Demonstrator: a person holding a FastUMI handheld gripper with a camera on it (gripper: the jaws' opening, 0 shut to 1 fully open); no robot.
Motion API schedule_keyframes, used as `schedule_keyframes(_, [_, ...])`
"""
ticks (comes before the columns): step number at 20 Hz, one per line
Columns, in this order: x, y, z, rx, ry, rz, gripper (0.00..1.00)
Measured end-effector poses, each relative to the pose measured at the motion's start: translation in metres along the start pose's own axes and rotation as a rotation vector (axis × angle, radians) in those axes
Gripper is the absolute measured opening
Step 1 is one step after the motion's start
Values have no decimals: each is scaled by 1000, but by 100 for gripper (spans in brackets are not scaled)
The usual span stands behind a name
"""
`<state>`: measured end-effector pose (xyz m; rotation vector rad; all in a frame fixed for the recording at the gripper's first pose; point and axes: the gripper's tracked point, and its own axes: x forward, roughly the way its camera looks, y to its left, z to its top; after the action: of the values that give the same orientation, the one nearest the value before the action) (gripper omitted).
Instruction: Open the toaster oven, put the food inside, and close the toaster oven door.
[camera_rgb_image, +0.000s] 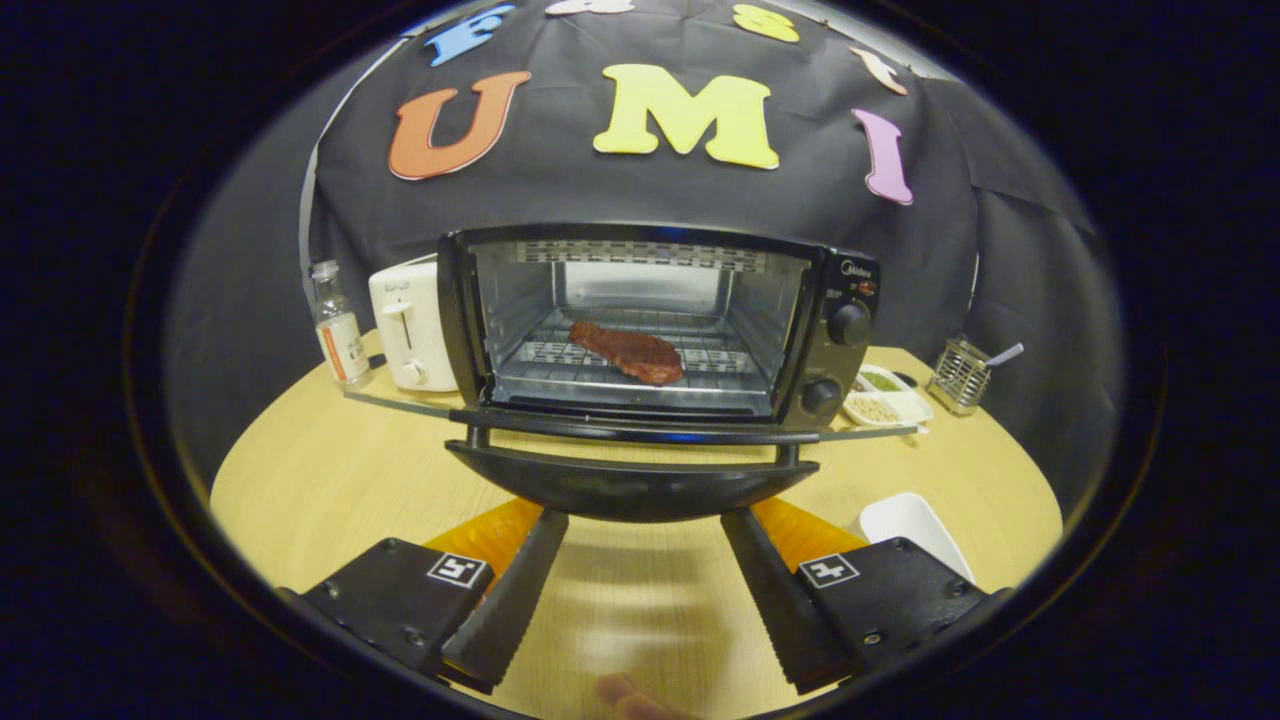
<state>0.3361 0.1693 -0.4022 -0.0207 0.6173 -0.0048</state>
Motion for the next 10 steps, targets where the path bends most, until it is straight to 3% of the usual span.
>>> schedule_keyframes(10, [24, -2, 47, 13, -28, 2, 98])
